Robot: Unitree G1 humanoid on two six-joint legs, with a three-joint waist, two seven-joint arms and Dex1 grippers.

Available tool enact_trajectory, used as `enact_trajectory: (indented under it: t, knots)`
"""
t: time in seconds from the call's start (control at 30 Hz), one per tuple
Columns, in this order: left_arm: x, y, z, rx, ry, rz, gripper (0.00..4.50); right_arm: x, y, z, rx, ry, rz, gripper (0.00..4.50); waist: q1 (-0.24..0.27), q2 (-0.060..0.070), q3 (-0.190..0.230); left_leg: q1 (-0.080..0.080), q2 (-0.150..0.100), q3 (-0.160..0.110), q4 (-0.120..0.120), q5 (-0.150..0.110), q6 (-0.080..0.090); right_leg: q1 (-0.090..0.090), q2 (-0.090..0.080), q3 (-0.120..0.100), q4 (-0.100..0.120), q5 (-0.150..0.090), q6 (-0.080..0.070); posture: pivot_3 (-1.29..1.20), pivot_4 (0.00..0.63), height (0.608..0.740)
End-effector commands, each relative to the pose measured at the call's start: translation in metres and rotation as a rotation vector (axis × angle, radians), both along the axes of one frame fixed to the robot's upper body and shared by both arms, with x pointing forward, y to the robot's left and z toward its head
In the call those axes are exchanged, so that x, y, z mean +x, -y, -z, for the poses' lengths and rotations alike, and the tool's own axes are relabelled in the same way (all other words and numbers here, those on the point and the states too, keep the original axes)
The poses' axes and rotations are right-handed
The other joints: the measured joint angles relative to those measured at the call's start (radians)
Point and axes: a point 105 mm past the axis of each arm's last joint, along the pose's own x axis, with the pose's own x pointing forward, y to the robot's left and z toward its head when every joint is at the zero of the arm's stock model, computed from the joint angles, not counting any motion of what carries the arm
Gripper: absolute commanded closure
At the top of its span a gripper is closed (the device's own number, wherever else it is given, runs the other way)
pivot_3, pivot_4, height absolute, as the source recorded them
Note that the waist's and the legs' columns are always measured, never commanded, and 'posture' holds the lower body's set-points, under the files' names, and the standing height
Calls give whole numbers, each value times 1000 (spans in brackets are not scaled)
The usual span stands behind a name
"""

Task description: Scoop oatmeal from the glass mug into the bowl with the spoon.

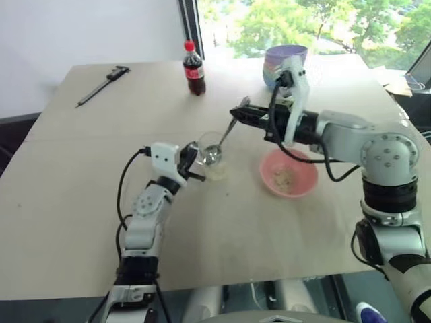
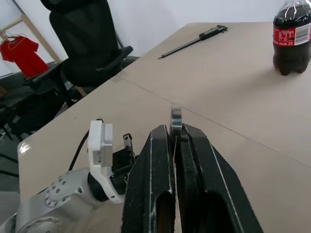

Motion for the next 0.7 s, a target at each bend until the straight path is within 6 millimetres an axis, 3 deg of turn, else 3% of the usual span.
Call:
enact_trajectory:
  t: [0.03, 0.1, 0.2, 0.47, 0.5, 0.7]
  knots:
    - [-1, 9, 22, 40, -77, 15, 4500, -3, -3, -18, 52, 64, -22, 3768, 0, 0, 0, 0, 0, 0, 0, 0, 0, 0, 0, 0, 0, 0, 0, 0, 150, 740]
    - [-1, 8, 22, 38, -77, 14, 4500, -1, -2, -22, 67, 80, -13, 3008, 0, 0, 0, 0, 0, 0, 0, 0, 0, 0, 0, 0, 0, 0, 0, 0, 150, 740]
    - [-1, 6, 22, 37, -77, 5, 4500, 10, 9, -32, 103, 110, 63, 1527, 0, 0, 0, 0, -1, -1, 0, 0, 0, 0, 0, 0, 0, 0, 0, 0, 150, 740]
    - [0, 6, 19, 24, -66, 21, 4500, 23, 25, -39, 124, 156, 155, 1527, -1, 0, 0, 0, -1, -1, 0, 0, 0, 0, 0, 0, 0, 0, 0, 0, 150, 740]
    - [0, 6, 18, 28, -62, 19, 3762, 23, 26, -39, 123, 158, 158, 1486, -1, 0, 0, 0, -1, -1, 0, 0, 0, 0, 0, 0, 0, 0, 0, 0, 150, 740]
    - [2, 2, 15, 78, -31, -15, 1144, 25, 29, -37, 111, 166, 168, 1486, -3, 0, 0, -1, -1, -1, 0, 0, 0, -1, 0, 0, 0, 0, 0, 0, 150, 740]
